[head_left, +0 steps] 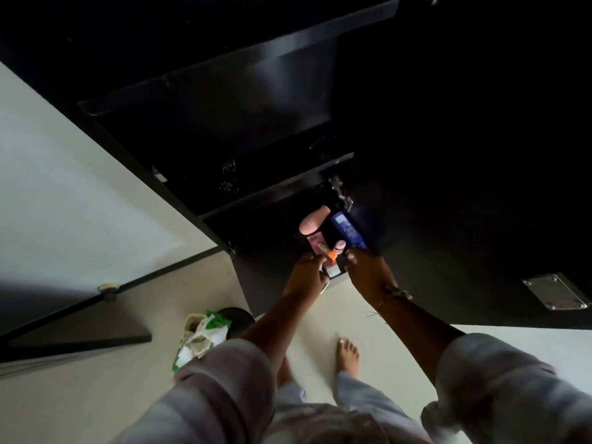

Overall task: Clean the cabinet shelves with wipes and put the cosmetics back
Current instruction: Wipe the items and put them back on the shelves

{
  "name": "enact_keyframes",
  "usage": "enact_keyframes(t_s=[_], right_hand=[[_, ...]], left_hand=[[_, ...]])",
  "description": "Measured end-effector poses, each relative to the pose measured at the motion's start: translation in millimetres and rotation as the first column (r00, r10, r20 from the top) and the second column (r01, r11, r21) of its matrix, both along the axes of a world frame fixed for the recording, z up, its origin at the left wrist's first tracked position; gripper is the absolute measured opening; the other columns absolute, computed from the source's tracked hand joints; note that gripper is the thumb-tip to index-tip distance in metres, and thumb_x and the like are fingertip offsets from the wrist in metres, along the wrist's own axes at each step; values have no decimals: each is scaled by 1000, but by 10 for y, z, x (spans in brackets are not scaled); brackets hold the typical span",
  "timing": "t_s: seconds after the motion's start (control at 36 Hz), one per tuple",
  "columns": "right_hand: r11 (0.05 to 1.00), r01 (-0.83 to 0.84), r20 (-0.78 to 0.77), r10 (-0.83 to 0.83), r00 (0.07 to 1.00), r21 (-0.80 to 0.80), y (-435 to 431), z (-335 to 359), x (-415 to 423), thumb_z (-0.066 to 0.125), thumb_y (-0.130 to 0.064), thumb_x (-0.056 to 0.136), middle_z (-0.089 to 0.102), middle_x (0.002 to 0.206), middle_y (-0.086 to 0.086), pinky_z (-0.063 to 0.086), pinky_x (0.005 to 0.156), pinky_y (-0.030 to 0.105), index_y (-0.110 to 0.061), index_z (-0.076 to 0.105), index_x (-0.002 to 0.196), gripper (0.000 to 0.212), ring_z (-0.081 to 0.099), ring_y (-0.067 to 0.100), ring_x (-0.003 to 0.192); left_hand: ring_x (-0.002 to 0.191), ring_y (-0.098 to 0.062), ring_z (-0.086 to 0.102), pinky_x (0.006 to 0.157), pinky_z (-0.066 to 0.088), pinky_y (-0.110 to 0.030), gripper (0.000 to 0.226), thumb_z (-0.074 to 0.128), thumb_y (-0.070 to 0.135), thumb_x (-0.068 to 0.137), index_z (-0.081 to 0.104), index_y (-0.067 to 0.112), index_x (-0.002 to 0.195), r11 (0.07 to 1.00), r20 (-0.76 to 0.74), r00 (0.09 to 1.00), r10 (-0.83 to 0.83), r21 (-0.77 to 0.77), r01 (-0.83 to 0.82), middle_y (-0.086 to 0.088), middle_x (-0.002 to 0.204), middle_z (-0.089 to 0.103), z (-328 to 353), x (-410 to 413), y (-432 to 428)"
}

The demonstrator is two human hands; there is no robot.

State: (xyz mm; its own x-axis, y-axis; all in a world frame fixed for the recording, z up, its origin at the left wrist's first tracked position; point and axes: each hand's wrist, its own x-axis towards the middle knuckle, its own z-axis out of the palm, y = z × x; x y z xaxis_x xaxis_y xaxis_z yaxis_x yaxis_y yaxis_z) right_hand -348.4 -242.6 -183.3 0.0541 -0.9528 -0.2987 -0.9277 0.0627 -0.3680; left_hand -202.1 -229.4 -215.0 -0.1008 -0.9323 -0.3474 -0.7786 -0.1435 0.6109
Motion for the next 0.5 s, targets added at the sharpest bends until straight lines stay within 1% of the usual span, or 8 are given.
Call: enact_keyframes(t_s=[0.08,0.14,0.19,0.28,0.33,0.36,0.39,0.5], right_hand=[[999,38,22,-37,999,-11,-87,-43,14,58,-18,91,65,106,15,49,76,34,-9,65,109,21,64,35,95],[999,45,15,-45,999,-7,-153,-121,33,60,-20,89,61,115,10,50,79,33,-17,62,116,28,63,32,99],[1000,23,-21,-23,1000,-11,-205,-239,44,62,-20,85,59,118,8,53,78,35,-22,61,116,32,65,32,98],[1000,-16,-55,15,998,-22,-267,-273,71,57,-19,88,56,124,8,55,80,41,-24,60,116,28,63,37,99],[995,-95,-133,89,987,-38,-322,-284,80,53,-16,92,53,129,9,56,79,45,-23,59,120,30,60,39,103],[991,-130,-165,120,979,-45,-356,-295,80,51,-15,92,52,130,9,56,77,46,-22,59,121,30,58,38,106],[987,-153,-197,141,970,-45,-390,-292,85,51,-15,92,53,129,8,56,77,45,-21,60,120,30,55,36,109],[965,-258,-336,227,914,-50,-507,-312,86,50,-17,92,55,127,5,51,81,40,-21,63,120,31,50,33,114]], left_hand=[[100,-23,63,89,46,-24,44,68,7,79,63,18,121,1000,33,999,-13,-5,13,-5,120,59,-104,-35,-63],[100,-22,63,90,46,-25,43,66,8,81,63,21,122,1000,51,998,-25,-7,26,-4,120,59,-181,-51,-96],[101,-22,63,88,46,-24,41,63,7,83,63,19,122,999,52,998,-33,1,33,-6,122,59,-231,-66,-119],[101,-20,62,80,41,-17,35,58,4,87,65,15,119,999,58,997,-48,12,47,-6,124,59,-280,-66,-155],[94,-15,61,71,36,-6,30,55,4,90,66,14,117,997,80,994,-75,-1,75,-5,122,62,-349,-48,-186],[91,-13,61,68,35,-5,29,53,5,92,66,14,116,996,84,993,-85,-1,85,-5,119,64,-365,-41,-197],[92,-13,63,69,36,-8,28,51,6,93,66,14,116,996,83,993,-87,-5,88,-6,117,65,-393,-32,-207],[104,-25,64,77,43,-24,26,51,12,95,66,14,117,998,97,994,-59,29,56,-9,113,69,-429,25,-223]])
